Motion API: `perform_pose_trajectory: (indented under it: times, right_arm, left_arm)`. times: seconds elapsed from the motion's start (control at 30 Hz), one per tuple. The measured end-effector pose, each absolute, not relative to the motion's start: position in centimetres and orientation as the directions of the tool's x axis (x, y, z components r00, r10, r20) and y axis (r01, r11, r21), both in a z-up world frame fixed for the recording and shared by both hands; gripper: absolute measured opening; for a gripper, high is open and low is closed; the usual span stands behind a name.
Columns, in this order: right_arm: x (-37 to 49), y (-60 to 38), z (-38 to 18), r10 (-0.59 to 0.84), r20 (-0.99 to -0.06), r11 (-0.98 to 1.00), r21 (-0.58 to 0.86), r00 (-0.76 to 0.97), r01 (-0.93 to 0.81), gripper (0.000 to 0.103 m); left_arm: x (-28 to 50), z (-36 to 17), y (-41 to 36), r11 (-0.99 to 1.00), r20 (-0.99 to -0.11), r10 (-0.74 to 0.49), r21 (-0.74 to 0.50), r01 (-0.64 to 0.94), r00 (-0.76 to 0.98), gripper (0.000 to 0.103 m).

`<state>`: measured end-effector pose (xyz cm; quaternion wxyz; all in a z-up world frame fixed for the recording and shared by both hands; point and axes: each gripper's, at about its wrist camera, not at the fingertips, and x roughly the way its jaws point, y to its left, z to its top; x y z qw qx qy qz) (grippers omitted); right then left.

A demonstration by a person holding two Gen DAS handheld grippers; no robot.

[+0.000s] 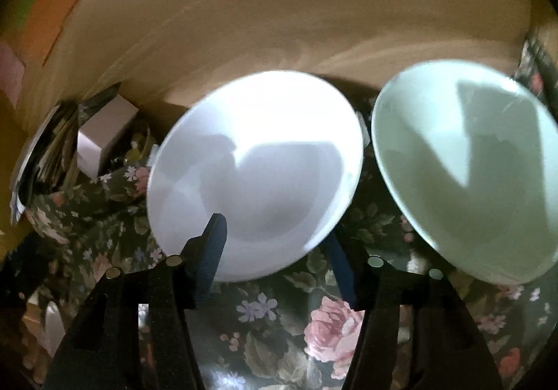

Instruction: Organize plates and bowls

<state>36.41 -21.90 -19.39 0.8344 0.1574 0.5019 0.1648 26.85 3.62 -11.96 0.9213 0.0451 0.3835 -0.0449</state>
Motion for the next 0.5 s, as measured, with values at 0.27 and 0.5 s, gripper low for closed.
perform_pose_trajectory:
  times: [0.27,0.5]
  right_arm:
    - [35.4,-21.0,-19.1,0.381,-0.82,0.922,0.305,0.428,-0.237,0.025]
    - [32.3,-19.4,-18.5,0.406,-0.838,0.882,0.255,0.364,-0.397,0.023]
  left_arm:
    - [27.1,-12.5,3.5,0.992,-0.722,-0.05,0.047,0.12,0.691,0.078]
    - [27.5,-13.4,2.9,0.992,-0.755,-0.057,0.033,0.125,0.653,0.078]
